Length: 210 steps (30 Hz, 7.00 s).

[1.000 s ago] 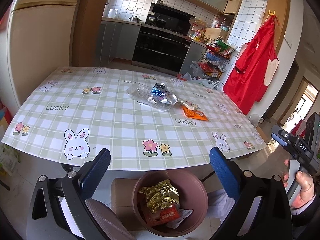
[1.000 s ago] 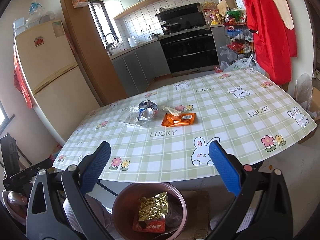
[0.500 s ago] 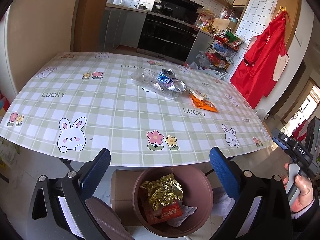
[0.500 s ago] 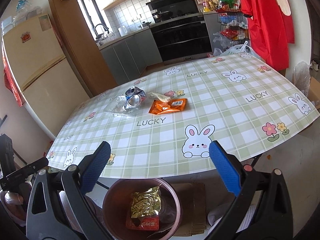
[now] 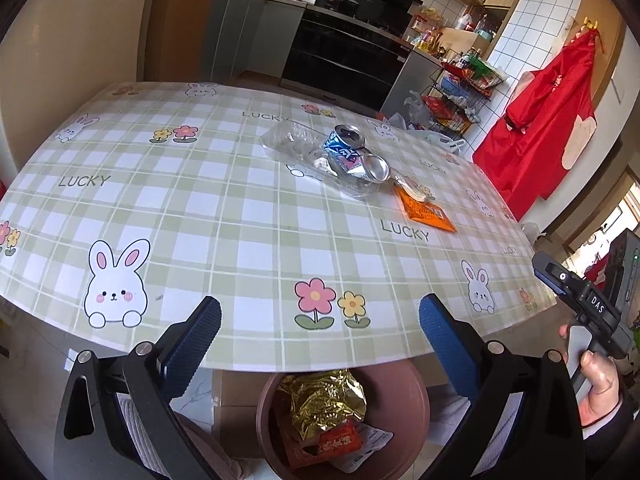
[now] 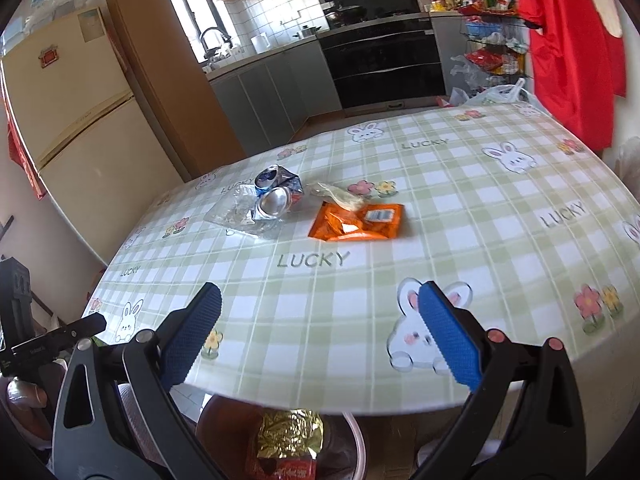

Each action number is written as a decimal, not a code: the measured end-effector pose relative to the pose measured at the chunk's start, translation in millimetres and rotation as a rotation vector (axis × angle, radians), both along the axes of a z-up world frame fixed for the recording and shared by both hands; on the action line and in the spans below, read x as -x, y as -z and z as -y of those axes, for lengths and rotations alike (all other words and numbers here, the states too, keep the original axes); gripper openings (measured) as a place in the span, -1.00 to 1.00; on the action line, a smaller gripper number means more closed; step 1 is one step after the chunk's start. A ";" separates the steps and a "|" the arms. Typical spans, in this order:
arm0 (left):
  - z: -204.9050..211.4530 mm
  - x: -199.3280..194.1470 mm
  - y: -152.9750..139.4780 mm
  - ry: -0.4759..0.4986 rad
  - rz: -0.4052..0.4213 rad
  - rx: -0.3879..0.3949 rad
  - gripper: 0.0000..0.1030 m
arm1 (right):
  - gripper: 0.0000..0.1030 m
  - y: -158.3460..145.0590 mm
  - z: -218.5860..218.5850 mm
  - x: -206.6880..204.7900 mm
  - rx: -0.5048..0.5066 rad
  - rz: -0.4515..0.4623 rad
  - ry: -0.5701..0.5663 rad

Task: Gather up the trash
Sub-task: 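Reach the right gripper toward the crushed blue can on the table, then close the right gripper on the crushed blue can and lift it, then grasp the clear plastic tray with the left gripper while the right holds the can, then carry the crushed can over the pink bin and open the right gripper while the left holds the tray, then lower the clear plastic tray into the pink bin and open the left gripper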

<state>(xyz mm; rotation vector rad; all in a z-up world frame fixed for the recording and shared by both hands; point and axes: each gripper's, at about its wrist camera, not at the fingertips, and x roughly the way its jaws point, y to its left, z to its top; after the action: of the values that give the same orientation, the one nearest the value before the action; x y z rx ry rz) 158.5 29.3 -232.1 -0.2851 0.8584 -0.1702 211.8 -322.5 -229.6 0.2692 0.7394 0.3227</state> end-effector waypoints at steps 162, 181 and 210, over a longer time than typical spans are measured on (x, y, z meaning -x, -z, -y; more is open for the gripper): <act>-70.8 88.7 -93.1 -0.249 0.289 0.158 -0.89 | -0.55 -84.6 -48.3 121.3 0.044 0.180 -0.199; -64.0 90.4 -93.3 -0.232 0.286 0.177 -0.89 | 0.44 -91.0 -62.2 128.7 0.092 0.165 -0.238; 30.1 105.6 -69.7 0.081 0.241 0.009 -0.89 | 0.89 -121.2 3.5 125.2 0.110 0.252 0.132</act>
<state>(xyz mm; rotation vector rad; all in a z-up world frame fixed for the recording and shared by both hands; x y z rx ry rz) 52.9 -0.9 -162.4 -0.2332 0.6302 -0.2782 86.7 -326.0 -108.4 0.1686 0.4862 0.1854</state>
